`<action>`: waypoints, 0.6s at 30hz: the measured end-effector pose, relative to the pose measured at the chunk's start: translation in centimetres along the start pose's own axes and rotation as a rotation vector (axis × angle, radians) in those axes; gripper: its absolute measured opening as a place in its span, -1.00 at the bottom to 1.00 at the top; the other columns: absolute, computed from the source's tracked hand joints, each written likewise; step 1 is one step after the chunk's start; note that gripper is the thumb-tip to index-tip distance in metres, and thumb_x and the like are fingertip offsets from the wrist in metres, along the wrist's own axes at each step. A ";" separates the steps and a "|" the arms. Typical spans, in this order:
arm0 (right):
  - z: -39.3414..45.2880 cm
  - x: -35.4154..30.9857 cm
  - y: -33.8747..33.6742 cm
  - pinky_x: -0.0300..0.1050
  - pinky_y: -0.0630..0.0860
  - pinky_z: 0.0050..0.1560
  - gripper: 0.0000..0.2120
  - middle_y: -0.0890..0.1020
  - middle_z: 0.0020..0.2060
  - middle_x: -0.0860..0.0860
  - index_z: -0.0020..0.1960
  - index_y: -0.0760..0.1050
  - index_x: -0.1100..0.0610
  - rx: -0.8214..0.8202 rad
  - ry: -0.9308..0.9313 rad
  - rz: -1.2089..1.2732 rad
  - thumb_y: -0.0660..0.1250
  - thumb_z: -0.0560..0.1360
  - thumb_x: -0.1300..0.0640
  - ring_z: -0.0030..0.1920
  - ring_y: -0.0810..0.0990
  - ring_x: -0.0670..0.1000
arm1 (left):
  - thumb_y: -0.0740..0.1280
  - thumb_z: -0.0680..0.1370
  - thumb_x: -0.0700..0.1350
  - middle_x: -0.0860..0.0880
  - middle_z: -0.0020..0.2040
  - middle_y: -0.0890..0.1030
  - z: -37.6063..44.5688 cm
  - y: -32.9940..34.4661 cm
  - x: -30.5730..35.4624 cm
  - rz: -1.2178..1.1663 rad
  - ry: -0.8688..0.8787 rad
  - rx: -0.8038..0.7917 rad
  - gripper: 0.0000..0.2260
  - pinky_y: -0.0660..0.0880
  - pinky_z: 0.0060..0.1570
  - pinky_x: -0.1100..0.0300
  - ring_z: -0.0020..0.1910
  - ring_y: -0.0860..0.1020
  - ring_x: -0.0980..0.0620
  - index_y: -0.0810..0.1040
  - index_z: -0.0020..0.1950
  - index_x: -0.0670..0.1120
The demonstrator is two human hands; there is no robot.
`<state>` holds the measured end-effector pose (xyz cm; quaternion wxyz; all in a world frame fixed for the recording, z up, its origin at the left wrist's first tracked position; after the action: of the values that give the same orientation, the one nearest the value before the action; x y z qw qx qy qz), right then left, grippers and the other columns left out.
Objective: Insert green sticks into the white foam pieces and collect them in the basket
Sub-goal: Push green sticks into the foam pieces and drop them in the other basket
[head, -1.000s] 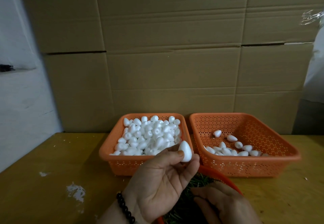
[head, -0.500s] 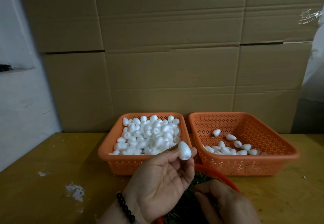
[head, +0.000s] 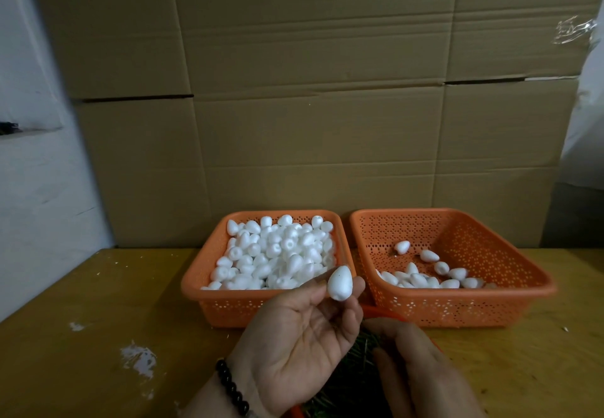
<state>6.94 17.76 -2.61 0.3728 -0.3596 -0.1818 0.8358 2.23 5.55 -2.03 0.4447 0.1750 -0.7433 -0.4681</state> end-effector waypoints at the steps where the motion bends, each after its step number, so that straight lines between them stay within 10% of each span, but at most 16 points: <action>1: -0.1 0.2 0.1 -0.40 0.50 -0.26 -0.48 0.62 -0.17 -0.29 0.04 0.43 -0.25 -0.005 0.034 0.015 0.51 0.30 0.25 -0.17 0.58 -0.30 | 0.32 0.39 -0.30 -0.29 0.05 0.63 -0.1 0.1 0.0 0.004 0.003 -0.011 -0.62 0.57 -0.34 0.14 -0.25 0.58 -0.09 0.58 0.20 -0.31; 5: -0.4 0.6 0.3 -0.43 0.44 -0.40 -0.43 0.55 -0.44 -0.23 -0.10 0.33 -0.23 -0.002 0.084 0.010 0.58 0.21 0.26 -0.30 0.56 -0.26 | 0.30 0.42 -0.32 -0.28 0.03 0.60 -0.3 0.6 0.2 0.044 0.022 -0.050 -0.67 0.59 -0.29 0.14 -0.21 0.57 -0.08 0.64 0.16 -0.20; 18: 0.0 0.1 0.1 -0.49 0.44 -0.39 -0.58 0.55 -0.32 -0.34 -0.22 0.56 -0.13 -0.025 -0.031 0.024 0.63 0.12 0.26 -0.32 0.54 -0.33 | 0.45 0.22 -0.36 -0.29 0.07 0.59 -0.5 0.8 0.4 -0.026 0.056 0.022 -0.70 0.62 -0.33 0.08 -0.12 0.64 -0.19 0.67 -0.06 -0.31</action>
<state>6.85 17.75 -2.67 0.3553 -0.3535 -0.1936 0.8434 2.51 5.41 -1.05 0.4573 0.2026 -0.7332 -0.4607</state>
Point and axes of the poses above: each hand's wrist, its own z-axis towards the middle knuckle, its own y-axis out of the palm, x = y × z, the point moved 6 cm from there along z, towards the middle knuckle
